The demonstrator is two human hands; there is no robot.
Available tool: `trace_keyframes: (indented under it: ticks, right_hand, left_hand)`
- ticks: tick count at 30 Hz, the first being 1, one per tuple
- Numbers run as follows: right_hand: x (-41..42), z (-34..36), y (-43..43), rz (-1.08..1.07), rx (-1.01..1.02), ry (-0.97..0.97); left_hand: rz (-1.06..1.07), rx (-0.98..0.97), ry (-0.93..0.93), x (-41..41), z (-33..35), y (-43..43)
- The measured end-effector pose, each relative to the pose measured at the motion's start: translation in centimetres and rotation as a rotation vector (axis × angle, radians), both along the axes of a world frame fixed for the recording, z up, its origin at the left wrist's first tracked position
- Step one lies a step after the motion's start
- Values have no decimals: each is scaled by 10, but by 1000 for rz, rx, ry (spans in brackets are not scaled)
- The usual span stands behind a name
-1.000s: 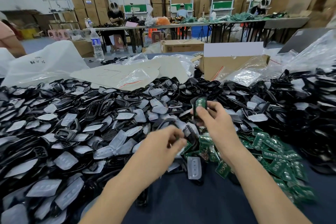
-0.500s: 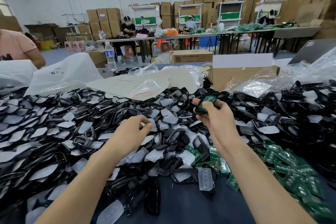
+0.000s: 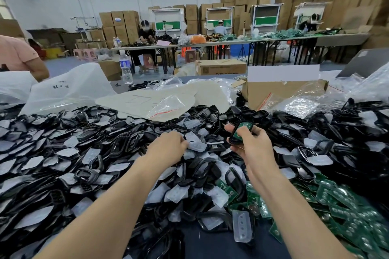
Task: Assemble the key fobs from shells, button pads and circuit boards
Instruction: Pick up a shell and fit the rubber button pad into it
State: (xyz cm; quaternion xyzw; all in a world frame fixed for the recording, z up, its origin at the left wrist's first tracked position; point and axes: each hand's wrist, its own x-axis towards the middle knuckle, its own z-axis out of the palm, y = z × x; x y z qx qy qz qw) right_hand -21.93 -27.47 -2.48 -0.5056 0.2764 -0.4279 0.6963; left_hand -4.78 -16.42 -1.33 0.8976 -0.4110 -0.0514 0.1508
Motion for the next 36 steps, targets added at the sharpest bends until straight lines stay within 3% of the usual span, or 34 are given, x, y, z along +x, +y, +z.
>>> trace_keyframes:
  ticks: [11,17,30,36]
  right_hand:
    - [0,-21,0,26,29,-45]
    - [2,-23,-3,34,55,-58]
    - [-1,-18,-13,36,104,-132]
    - [1,-18,-8,76,107,-158]
  left_hand:
    - [-51,2,-10,-2,-9,-16]
    - [20,-107,-4,18,-8,-24]
    - [-7,-87,-96,38,-3,-55]
    - [-81,-66,-100,53,19,-31]
